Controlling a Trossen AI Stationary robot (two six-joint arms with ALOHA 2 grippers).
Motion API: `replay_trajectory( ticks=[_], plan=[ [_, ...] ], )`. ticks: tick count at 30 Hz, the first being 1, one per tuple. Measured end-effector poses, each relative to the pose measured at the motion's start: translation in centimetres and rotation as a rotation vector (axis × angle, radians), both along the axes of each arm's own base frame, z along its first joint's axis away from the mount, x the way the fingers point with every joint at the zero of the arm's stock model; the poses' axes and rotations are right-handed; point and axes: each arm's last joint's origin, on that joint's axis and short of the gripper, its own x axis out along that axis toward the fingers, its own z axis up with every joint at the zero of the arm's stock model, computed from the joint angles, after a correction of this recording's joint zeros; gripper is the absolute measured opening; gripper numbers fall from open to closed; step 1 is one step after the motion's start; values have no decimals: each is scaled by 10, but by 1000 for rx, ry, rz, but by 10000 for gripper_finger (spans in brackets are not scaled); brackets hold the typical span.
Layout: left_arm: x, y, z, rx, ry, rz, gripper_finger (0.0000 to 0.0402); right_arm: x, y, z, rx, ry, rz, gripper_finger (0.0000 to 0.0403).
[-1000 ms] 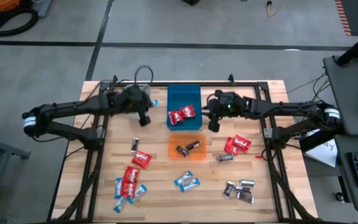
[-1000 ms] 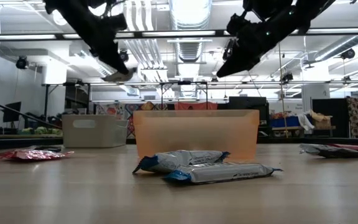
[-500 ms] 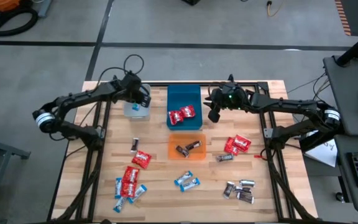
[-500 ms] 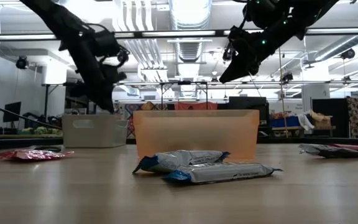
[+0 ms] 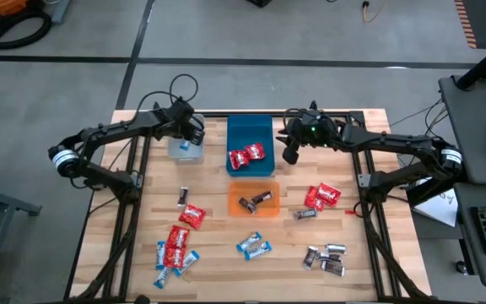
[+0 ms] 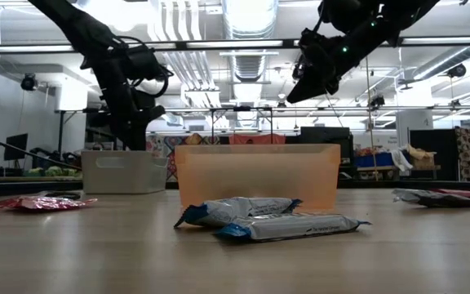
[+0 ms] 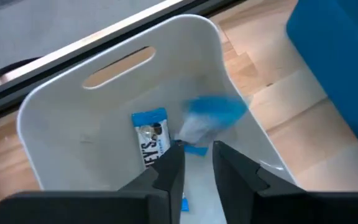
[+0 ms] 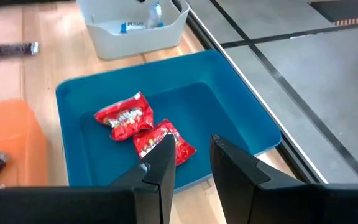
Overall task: Sort candy
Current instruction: Put the blue chocolate bar into the gray bin, then put the brown chocolate bar into the orange bin
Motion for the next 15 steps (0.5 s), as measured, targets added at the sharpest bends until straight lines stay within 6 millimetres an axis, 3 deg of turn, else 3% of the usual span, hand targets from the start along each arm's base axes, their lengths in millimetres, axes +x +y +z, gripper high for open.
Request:
replay_trajectory(
  ticks=[4, 9, 15],
  plan=[
    [0, 0, 2, 6, 17, -26, 94, 0, 0, 3, 21, 7, -10, 93],
    [3, -4, 24, 49, 13, -88, 108, -2, 2, 12, 153, 39, -78, 93],
    [2, -29, 53, 153, -47, -220, 109, -7, 16, 15, 427, 122, -120, 93]
  ],
)
